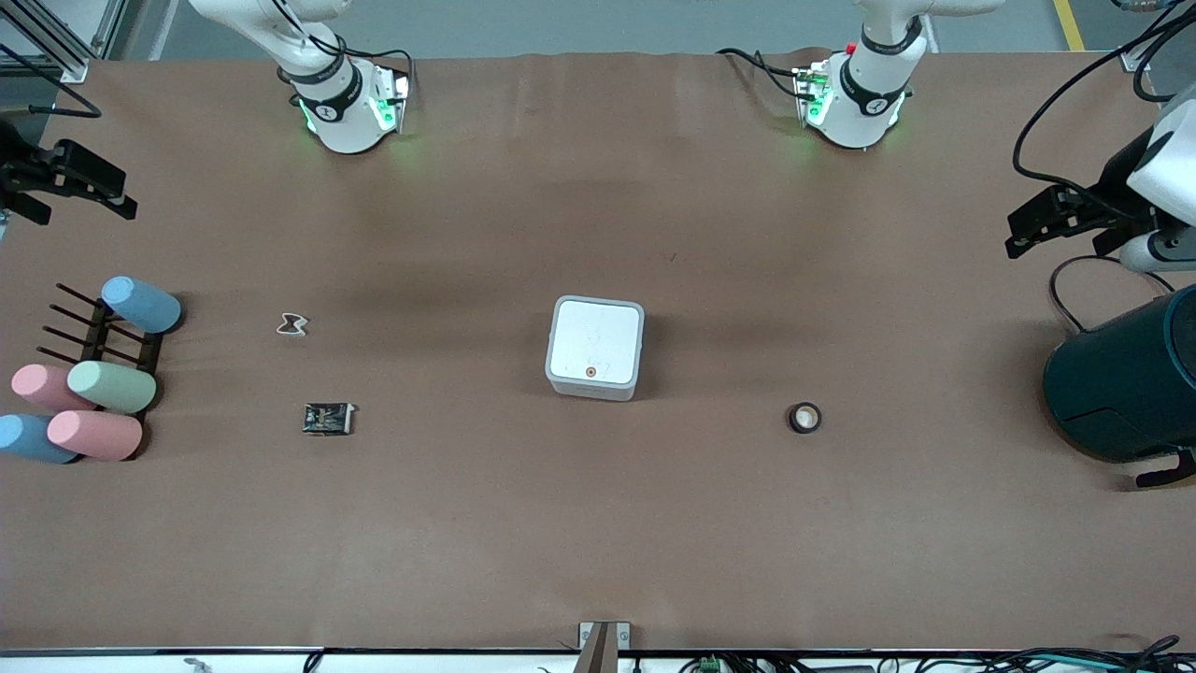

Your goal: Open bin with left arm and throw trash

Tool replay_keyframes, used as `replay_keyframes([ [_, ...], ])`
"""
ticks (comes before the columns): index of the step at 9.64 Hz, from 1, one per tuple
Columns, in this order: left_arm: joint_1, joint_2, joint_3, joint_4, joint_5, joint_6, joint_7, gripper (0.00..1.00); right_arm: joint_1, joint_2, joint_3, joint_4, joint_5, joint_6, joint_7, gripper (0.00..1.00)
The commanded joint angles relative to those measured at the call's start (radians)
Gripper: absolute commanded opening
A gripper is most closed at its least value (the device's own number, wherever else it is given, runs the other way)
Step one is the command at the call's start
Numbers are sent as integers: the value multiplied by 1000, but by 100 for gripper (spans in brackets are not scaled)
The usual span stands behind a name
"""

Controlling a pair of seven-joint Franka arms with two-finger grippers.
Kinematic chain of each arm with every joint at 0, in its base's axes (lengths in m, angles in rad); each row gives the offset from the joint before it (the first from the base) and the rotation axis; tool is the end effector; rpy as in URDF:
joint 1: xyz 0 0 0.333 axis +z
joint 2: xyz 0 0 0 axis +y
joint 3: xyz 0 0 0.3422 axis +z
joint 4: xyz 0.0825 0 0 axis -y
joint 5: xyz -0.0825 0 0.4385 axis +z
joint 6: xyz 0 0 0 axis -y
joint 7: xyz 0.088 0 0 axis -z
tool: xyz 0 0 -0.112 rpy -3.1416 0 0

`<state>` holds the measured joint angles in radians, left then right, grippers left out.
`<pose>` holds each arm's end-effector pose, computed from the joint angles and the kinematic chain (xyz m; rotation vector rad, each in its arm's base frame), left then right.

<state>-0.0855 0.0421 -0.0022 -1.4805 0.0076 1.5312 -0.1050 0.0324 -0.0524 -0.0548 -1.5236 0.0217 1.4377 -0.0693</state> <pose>0.6175 -0.0534 0.6637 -3.1348 -0.0276 -0.0145 0.5767 -0.0112 0.6898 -3.1143 -0.0772 0.0505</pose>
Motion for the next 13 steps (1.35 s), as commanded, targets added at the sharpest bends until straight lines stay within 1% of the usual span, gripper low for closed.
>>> replay_keyframes([
  [1, -3, 16, -2, 37, 19, 4, -10, 100, 12, -6, -7, -7, 4, 4, 16, 100],
  [3, -7, 18, -4, 34, 9, 3, -12, 100, 9, -4, -7, -13, 4, 9, 14, 100],
  [4, -25, 27, -12, 26, 12, -6, -7, 100, 9, 3, -7, -15, 3, 9, 14, 100],
  [5, -49, 45, -39, 23, 11, -55, 14, 100, 6, 8, -7, -24, 3, 24, 14, 100],
  [6, -87, 62, -79, 25, 8, -54, 4, 95, 0, 13, -8, -47, 3, 39, 11, 100],
  [7, -147, 129, -131, 31, 11, -37, -17, 70, -6, 13, -11, -99, 3, 65, 8, 100],
  [8, -211, 195, -149, 34, 9, 43, -53, 49, -8, 10, -11, -183, 3, 154, 8, 100],
  [9, -283, 264, -151, 36, 12, 160, -123, 30, -9, 14, -10, -255, 3, 241, 8, 100],
  [10, -343, 333, -148, 48, 17, 270, -143, 14, -11, 25, -11, -327, 3, 327, 8, 100],
  [11, -390, 410, -147, 61, 18, 390, -165, 3, -11, 57, -11, -396, 3, 419, 13, 100],
  [12, -422, 482, -145, 63, 19, 538, -220, 0, -15, 141, -11, -405, 3, 443, 6, 100],
  [13, -447, 537, -142, 63, 22, 637, -273, 0, -14, 176, -11, -411, 3, 501, 11, 100],
])
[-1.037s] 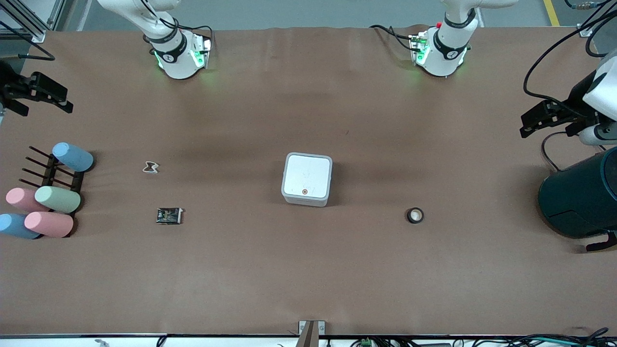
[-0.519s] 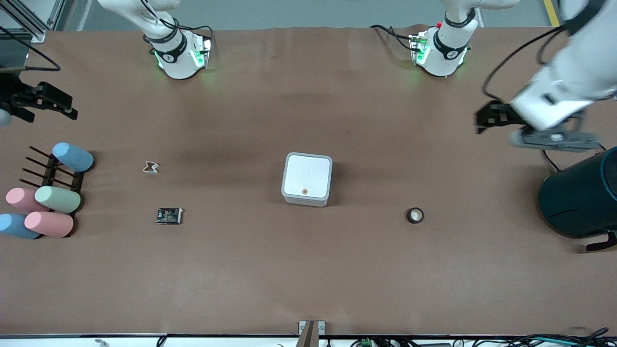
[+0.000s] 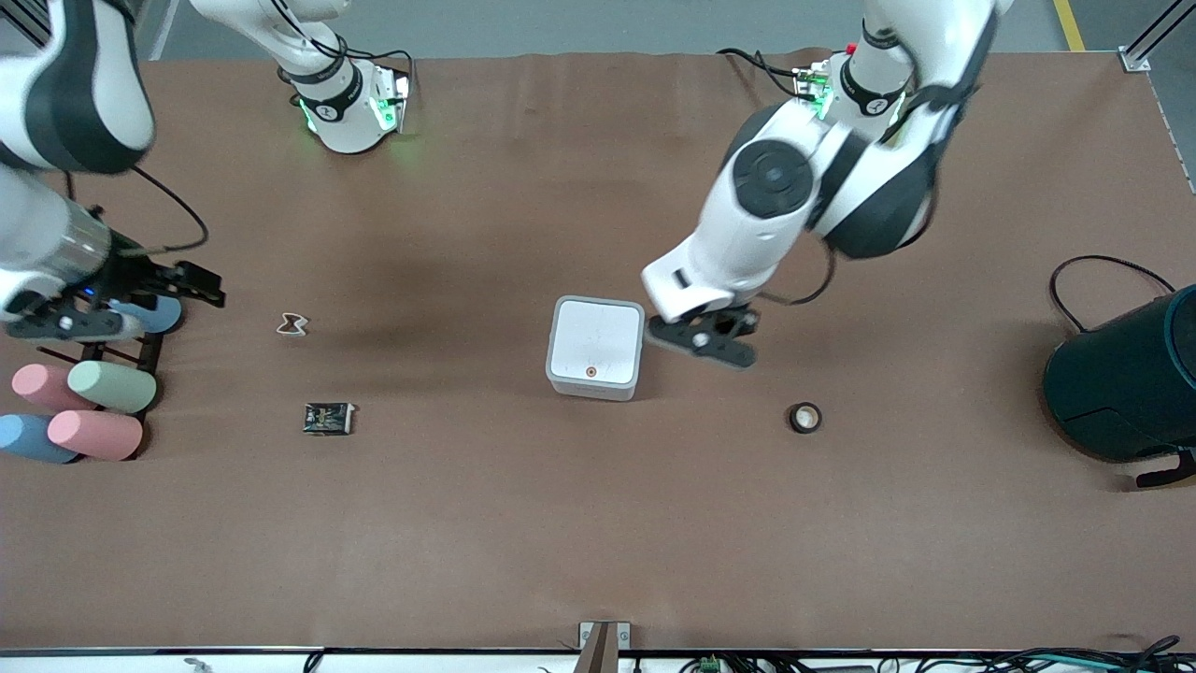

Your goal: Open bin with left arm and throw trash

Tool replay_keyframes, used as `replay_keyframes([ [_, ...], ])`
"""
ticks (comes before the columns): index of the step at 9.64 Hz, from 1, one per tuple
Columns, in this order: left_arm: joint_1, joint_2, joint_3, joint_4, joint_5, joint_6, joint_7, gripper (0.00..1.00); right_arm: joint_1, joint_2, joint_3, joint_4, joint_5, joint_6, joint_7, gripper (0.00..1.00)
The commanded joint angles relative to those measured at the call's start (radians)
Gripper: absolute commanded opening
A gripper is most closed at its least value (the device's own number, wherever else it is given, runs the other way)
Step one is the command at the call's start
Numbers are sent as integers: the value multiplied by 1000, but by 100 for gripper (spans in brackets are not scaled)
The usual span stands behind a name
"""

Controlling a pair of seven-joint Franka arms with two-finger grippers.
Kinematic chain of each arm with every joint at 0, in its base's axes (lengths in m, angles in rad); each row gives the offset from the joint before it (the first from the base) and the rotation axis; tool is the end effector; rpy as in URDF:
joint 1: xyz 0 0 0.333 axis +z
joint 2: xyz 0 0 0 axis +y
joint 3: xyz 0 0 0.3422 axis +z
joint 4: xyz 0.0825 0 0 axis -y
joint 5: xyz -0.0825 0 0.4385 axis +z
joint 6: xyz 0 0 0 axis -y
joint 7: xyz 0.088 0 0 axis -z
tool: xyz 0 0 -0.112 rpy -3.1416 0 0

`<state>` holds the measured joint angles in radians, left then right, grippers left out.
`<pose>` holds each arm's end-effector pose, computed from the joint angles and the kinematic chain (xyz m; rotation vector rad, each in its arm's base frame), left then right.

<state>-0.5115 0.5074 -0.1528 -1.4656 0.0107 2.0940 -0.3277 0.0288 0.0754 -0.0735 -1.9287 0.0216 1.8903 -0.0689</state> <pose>0.6223 -0.4616 0.3993 2.9852 -0.4782 0.1232 0.6148 -0.0251 0.4376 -3.1156 -0.0251 0.1755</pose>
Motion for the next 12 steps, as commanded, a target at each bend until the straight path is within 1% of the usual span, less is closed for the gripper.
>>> replay_keyframes([
  [1, -65, 120, 13, 48, 38, 157, -101, 0, 0, 87, 9, -16, 4, 123, 17, 100],
  [2, -86, 161, 16, 47, 51, 216, -175, 0, 6, 137, 9, -15, 12, 194, 18, 100],
  [3, -108, 193, 16, 47, 93, 280, -226, 0, 10, 185, 9, -16, 14, 286, 18, 100],
  [4, -113, 212, 15, 47, 138, 314, -256, 0, 5, 226, 9, -15, 14, 355, 20, 100],
  [5, -125, 223, 15, 47, 146, 330, -275, 0, 10, 262, 11, -16, 17, 424, 21, 100],
  [7, -140, 233, 15, 44, 149, 340, -326, 0, 48, 315, 11, -19, 20, 516, 47, 100],
  [9, -150, 275, 16, 31, 172, 459, -384, 0, 72, 369, 11, -21, 20, 616, 78, 100],
  [10, -151, 304, 16, 33, 223, 486, -424, 0, 72, 388, 11, -19, 20, 651, 87, 100],
  [11, -147, 301, 15, 33, 267, 488, -447, 0, 77, 397, 11, -19, 20, 688, 89, 100],
  [12, -139, 280, 13, 33, 270, 456, -450, 0, 91, 429, 11, -21, 20, 728, 95, 100],
])
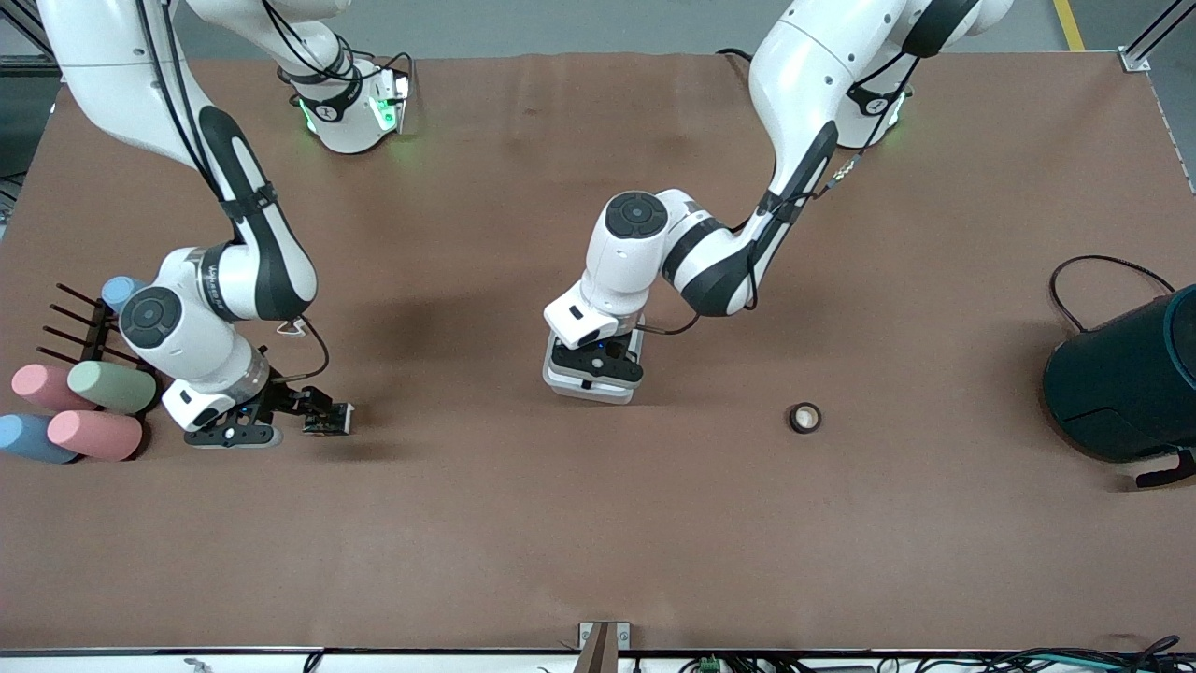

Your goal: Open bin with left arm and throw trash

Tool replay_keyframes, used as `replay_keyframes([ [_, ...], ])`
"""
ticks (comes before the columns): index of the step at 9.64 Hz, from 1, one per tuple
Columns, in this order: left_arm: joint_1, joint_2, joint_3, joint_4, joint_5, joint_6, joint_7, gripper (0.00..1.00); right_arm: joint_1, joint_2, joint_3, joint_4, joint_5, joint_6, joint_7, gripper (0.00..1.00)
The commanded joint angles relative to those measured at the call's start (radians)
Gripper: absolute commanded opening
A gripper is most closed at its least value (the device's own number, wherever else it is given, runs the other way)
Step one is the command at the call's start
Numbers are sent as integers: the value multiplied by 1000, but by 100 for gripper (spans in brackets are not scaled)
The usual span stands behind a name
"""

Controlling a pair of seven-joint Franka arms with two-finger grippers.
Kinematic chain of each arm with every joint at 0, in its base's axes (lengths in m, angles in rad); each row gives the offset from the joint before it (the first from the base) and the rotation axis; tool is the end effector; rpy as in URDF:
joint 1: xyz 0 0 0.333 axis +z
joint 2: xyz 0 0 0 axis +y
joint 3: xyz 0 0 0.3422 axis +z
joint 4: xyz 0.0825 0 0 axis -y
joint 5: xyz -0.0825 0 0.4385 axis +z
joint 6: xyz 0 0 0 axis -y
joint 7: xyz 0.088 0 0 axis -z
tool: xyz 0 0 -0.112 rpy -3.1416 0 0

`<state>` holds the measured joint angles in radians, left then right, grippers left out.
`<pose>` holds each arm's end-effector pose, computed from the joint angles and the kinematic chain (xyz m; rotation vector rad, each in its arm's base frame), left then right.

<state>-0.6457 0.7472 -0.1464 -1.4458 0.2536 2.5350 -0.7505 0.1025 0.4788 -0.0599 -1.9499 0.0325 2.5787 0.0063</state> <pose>0.5908 -0.5660 0.2681 2.9135 -0.2458 0.4633 0.6832 0.0302 0.2239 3.1285 0.0296 0.2370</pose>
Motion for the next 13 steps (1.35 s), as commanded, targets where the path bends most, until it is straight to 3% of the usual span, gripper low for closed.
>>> replay_keyframes([
  [1, -2, -32, 1, 18, 26, -160, -21, 0, 26, 43, -3, 0, 9, 46, 56, 100],
  [2, 0, -113, -5, 21, 18, -332, -12, 0, 40, 64, -3, 0, 9, 61, 81, 100],
  [4, 35, -207, -10, 21, -34, -525, 101, 0, 60, 113, -3, -30, 9, 171, 138, 100],
  [7, 226, -227, -10, 9, -88, -573, 400, 2, 52, 110, -9, -29, 3, 152, 124, 100],
  [8, 292, -218, -10, -19, -88, -570, 446, 11, 54, 112, -11, -29, -6, 137, 124, 99],
  [9, 343, -201, -10, -42, -86, -558, 474, 22, 54, 112, -11, -30, -8, 136, 124, 86],
  [10, 385, -187, -12, -79, -86, -517, 534, 38, 54, 112, -11, -31, -8, 135, 124, 63],
  [12, 425, -186, -10, -203, -85, -365, 566, 85, 51, 112, -12, -29, -8, 111, 124, 19],
  [13, 445, -177, -10, -256, -86, -281, 623, 100, 51, 112, -12, -29, -9, 109, 124, 16],
])
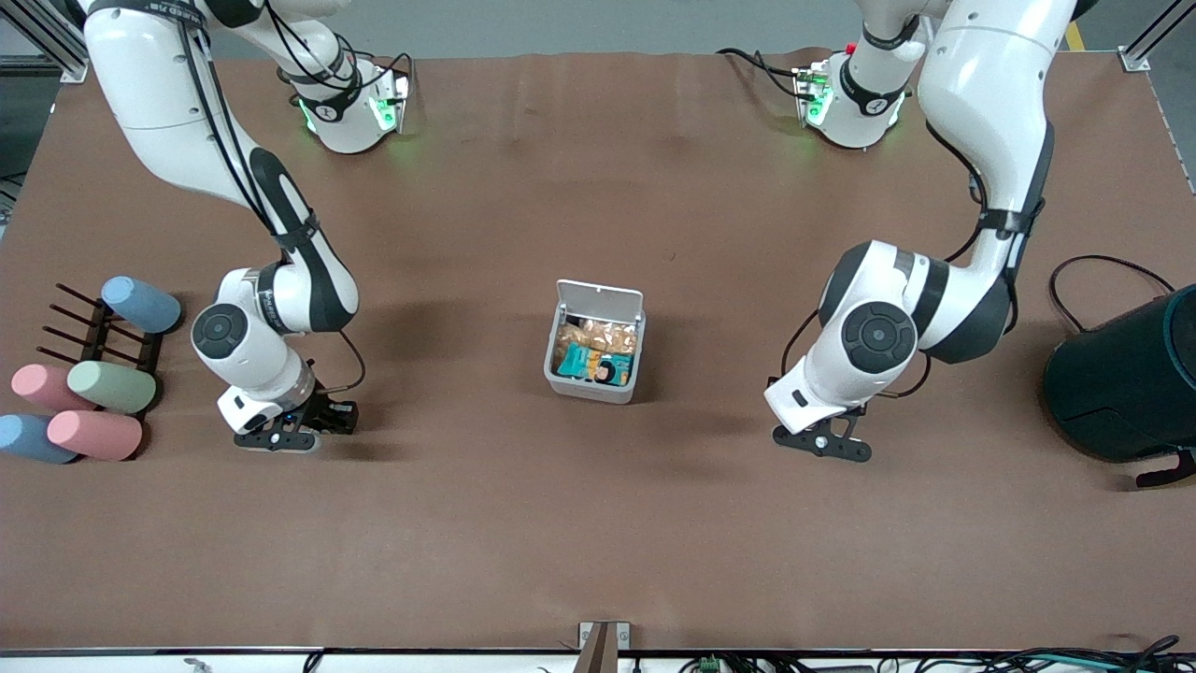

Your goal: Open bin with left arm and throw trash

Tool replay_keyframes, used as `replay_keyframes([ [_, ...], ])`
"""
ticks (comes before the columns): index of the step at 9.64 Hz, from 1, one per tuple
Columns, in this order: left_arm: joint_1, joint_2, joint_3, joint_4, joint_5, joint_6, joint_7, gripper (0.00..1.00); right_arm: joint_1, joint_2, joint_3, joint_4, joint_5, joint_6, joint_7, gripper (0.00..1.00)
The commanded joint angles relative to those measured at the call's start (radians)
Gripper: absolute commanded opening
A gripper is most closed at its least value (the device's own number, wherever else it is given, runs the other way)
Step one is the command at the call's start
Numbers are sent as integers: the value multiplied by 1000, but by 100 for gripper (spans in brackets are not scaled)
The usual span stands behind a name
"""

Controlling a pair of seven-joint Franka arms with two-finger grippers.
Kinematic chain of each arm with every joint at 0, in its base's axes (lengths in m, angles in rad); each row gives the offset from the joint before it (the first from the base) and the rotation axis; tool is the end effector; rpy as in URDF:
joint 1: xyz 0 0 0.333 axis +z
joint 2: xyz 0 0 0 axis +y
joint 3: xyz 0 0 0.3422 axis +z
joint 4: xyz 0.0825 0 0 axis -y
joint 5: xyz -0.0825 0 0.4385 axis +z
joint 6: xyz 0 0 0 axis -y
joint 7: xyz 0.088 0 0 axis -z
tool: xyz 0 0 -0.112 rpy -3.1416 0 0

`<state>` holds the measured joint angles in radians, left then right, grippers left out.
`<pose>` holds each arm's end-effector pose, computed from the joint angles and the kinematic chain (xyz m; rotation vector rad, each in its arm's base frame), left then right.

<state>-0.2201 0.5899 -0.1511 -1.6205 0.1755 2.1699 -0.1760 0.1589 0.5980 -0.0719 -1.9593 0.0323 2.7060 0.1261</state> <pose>0.7006 -0.2507 0.2645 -3.0476 0.4183 0.0222 0.6729 0.0587 0.1524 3.1240 -0.0810 0.2383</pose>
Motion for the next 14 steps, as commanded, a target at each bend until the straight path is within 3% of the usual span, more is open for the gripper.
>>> replay_keyframes([
  [1, 45, 2, -5, -111, -7, 147, 91, 100, -5, -7, -3, -16, -9, -20, 4, 13],
  [3, 76, 37, -5, -139, -7, 201, 122, 100, -5, -21, -9, 22, -2, -116, 21, 9],
  [5, 87, 47, -5, -205, -8, 321, 122, 100, 2, -43, -6, 133, 0, -323, 108, 6],
  [7, 94, 80, -5, -203, -7, 364, 122, 100, 13, -47, 4, 225, 9, -428, 189, 6],
  [8, 94, 82, -5, -205, -7, 370, 122, 95, 30, -49, 24, 305, 11, -510, 273, 6],
  [9, 94, 82, -5, -205, -5, 370, 127, 57, 56, -46, 50, 386, 15, -591, 365, 6],
  [10, 94, 80, -5, -203, -7, 370, 127, 26, 88, -47, 85, 446, 38, -635, 474, 6],
  [11, 94, 77, -5, -202, -5, 370, 127, 7, 135, -47, 107, 483, 55, -635, 588, 7],
  [12, 93, 76, -7, -196, -5, 370, 128, 0, 198, -44, 109, 523, 64, -629, 693, 7],
  [14, 81, 67, -16, -174, -7, 366, 106, 0, 322, -40, 109, 559, 87, -597, 840, 7],
])
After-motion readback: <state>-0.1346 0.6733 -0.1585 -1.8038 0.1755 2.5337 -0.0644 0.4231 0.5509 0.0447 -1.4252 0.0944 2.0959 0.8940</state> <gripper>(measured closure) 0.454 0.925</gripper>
